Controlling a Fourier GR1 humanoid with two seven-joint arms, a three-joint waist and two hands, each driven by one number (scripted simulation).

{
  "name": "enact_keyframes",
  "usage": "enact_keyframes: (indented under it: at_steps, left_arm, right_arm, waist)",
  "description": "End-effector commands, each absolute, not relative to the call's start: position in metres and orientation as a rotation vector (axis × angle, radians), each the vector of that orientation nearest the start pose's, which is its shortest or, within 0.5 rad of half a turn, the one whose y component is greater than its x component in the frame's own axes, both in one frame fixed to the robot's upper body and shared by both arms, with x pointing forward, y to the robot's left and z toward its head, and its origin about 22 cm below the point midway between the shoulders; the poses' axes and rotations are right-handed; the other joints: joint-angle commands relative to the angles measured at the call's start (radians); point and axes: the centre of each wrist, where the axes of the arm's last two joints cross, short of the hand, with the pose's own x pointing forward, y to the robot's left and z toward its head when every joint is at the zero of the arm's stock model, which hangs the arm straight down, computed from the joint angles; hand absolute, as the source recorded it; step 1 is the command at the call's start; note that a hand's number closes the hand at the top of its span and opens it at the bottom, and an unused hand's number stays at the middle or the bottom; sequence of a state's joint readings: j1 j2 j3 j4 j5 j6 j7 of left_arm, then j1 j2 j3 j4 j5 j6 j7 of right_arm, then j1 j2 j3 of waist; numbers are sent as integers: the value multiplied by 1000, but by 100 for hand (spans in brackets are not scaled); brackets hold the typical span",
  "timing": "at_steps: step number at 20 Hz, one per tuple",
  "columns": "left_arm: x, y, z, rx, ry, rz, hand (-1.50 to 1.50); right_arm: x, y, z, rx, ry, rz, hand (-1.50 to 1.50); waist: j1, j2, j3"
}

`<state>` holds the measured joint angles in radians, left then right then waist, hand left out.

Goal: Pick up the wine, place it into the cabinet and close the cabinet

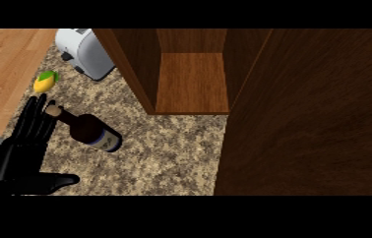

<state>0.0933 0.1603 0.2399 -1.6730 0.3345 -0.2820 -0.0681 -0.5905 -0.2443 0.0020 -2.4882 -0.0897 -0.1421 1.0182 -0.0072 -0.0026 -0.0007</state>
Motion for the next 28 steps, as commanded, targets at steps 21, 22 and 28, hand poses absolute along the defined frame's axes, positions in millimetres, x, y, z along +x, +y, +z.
enact_keyframes:
  at_steps: [21, 22, 28]
  left_arm:
    - [221, 345, -92, -180, -1622, 135, -150]
    - [226, 360, -94, -172, -1625, 168, -150]
    - [243, 359, -99, -219, -1617, 192, -150]
  right_arm:
    - [127, -194, 294, 197, -2014, 294, -150]
    - [136, -204, 294, 178, -2005, 299, -150]
    - [130, -208, 292, 190, -2000, 277, -150]
  waist:
    - [1, 0, 0]
    - [-1, 2, 0]
    - [-5, 2, 0]
